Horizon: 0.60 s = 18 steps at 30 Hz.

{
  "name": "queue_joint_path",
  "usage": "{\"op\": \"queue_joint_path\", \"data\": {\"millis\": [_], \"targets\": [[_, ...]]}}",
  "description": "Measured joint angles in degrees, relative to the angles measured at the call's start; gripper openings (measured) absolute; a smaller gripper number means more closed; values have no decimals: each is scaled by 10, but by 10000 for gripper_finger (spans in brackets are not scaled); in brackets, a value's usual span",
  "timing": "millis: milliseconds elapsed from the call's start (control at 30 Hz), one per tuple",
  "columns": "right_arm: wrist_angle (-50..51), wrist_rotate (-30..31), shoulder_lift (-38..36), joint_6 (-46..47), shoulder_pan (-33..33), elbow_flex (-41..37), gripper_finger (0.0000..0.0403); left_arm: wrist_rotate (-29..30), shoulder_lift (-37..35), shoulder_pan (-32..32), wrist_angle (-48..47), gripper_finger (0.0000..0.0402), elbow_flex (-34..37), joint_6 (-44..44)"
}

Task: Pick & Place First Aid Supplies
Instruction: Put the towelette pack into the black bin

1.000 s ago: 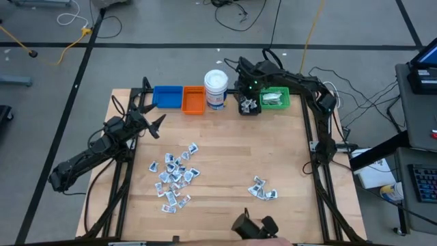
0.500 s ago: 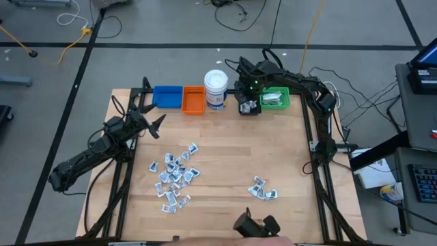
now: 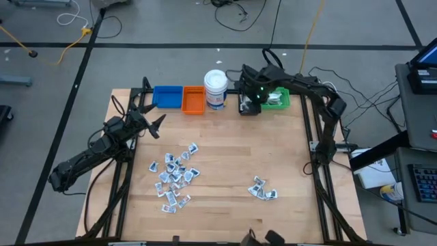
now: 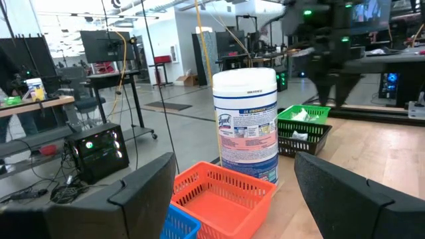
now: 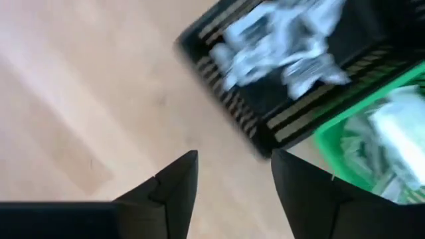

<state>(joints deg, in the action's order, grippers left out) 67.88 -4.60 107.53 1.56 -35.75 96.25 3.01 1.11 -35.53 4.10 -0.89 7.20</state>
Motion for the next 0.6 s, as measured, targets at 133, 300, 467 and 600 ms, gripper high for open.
{"op": "queue_joint_path", "data": {"millis": [133,300,467,600], "targets": [[-4,0,-52,-45,40,-64,181,0,0,0,0,310,0,0],[-23,1,-121,-72,112,-151,183,0,0,0,0,310,0,0],[-38,0,-181,-68,206,-221,179,0,0,0,0,310,0,0],[-38,0,-212,-64,292,-258,178,0,0,0,0,310,0,0]]}}
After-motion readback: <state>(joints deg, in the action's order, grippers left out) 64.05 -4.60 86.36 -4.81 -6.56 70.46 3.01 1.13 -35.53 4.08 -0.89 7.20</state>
